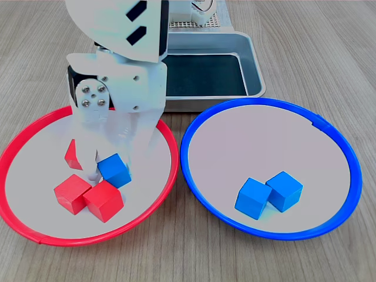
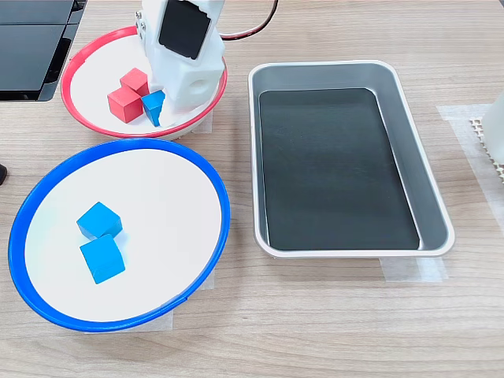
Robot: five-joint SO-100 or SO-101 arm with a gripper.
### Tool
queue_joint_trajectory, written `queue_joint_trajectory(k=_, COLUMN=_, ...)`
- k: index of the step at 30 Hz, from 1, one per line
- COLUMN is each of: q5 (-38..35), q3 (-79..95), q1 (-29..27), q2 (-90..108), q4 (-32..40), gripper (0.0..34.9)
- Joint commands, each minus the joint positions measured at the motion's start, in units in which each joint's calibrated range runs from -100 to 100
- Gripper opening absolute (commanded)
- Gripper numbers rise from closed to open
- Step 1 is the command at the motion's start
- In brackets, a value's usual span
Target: Relocate any blue block in the red dish to the blue dish, correcting any misplacements.
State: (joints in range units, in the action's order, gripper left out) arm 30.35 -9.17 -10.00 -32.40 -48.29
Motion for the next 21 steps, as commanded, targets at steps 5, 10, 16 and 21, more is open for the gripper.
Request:
queue_joint_trajectory(k=5, q5=0.4, q3=-1.5, q1=1.2, q2=-1.0, q4=0.7, gripper=12.2)
queue_joint_trajectory(k=10, q5=0.2, q3=-2.3, q1=0.9, q2=-1.6, q4=0.5, gripper=8.9)
queue_joint_trajectory(k=16, q5=0.3, q3=-2.3, q1=0.8, q2=-1.1, q4=-0.7, gripper=3.5)
queue_joint_trajectory(k=21, q5=-0.5, q3=-0.6, q1=1.3, q2=3.4, q4=-2.6, gripper=0.4)
